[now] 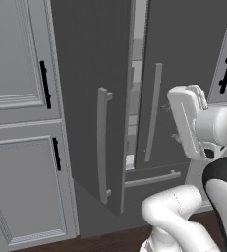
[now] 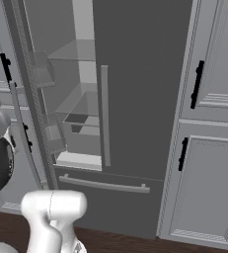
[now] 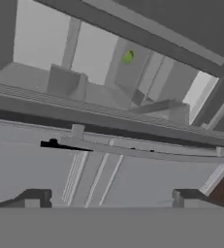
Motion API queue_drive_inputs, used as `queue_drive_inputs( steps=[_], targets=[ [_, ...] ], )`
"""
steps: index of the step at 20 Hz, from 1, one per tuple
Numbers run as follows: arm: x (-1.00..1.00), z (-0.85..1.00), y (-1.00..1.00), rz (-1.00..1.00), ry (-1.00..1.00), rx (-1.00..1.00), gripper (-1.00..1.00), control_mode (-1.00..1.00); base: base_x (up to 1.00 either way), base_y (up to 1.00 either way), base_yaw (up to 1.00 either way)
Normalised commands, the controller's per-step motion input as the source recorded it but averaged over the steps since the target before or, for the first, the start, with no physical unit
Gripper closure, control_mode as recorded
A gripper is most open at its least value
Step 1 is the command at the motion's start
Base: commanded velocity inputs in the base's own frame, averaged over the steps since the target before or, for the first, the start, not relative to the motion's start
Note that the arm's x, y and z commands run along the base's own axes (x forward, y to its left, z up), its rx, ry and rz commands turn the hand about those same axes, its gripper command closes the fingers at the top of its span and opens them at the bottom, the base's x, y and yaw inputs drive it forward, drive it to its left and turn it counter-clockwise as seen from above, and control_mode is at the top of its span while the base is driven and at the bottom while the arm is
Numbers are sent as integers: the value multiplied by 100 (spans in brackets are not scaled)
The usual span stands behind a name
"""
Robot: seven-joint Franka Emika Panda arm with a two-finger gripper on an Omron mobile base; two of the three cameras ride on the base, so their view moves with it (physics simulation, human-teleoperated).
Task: Grab a lemon wedge from the fridge and one ice cube from the ice bowl, and put them in the glass of lemonade.
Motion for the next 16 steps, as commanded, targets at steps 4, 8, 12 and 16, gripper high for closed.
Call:
queue_drive_inputs(
  steps=[4,8,12,16],
  targets=[
    [-28,-3,-92,0,0,59,-100,-100,0,0,0],
    [9,-42,-58,0,0,39,-100,-100,0,0,0],
    [53,-73,-14,1,6,35,-100,-100,0,0,0],
    [70,-91,37,7,7,18,-100,-100,0,0,0]
  ],
)
